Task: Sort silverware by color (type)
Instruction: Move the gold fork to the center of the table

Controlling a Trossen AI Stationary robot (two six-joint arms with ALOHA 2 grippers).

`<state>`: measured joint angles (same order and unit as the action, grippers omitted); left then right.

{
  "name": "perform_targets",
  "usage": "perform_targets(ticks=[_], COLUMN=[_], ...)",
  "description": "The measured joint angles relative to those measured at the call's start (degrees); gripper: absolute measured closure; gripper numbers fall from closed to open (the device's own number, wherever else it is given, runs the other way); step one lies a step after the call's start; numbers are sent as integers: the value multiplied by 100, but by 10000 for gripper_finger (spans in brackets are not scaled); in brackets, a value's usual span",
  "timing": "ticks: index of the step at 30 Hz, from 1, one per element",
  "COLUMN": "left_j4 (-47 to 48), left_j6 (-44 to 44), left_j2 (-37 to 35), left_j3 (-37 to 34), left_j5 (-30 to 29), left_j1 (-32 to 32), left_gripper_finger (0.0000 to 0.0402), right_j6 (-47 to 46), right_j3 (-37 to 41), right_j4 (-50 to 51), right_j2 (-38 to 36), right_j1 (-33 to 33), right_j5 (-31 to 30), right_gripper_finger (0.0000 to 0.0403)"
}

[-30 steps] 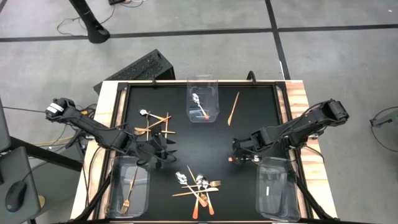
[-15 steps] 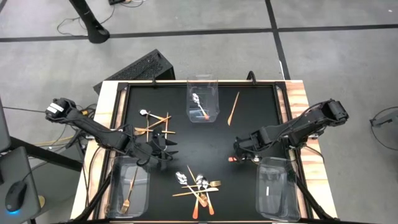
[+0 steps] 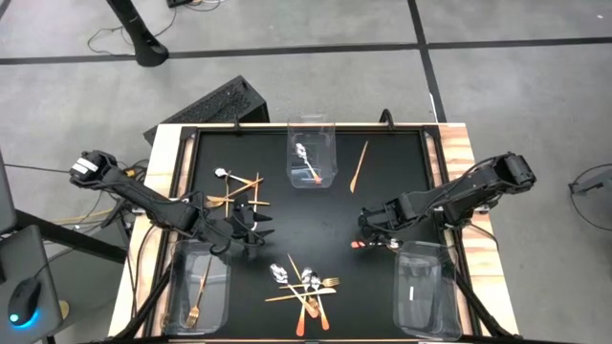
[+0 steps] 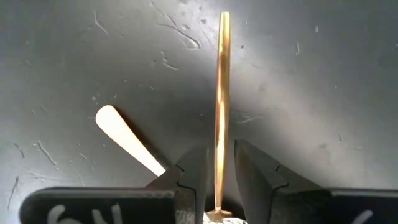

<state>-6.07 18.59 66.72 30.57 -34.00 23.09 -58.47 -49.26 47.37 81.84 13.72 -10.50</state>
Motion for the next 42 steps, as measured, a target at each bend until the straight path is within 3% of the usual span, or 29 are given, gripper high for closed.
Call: perform_targets(ticks=[9, 18, 30, 35, 42], left_j4=[-192, -141, -189, -200, -199], left_j6=[-144, 44, 50, 52, 57], left_j2=[-2, -2, -2, -2, -2], left_j3=[0, 0, 0, 0, 0], left_j5=[-224, -94, -257, -288, -288], left_j1=[8, 9, 5, 4, 4], left_gripper_finger=[247, 247, 247, 247, 247], right_j6=[-37, 4, 1460, 2232, 2299], right_j3=[377, 493, -461, -734, -644], right_j4=[-499, -650, -1390, -1688, -1511], right_j2=[0, 0, 0, -2, 290], right_j1=[0, 73, 240, 99, -170], right_j5=[-43, -648, -1837, -1674, -1058], right_gripper_finger=[343, 386, 386, 386, 377])
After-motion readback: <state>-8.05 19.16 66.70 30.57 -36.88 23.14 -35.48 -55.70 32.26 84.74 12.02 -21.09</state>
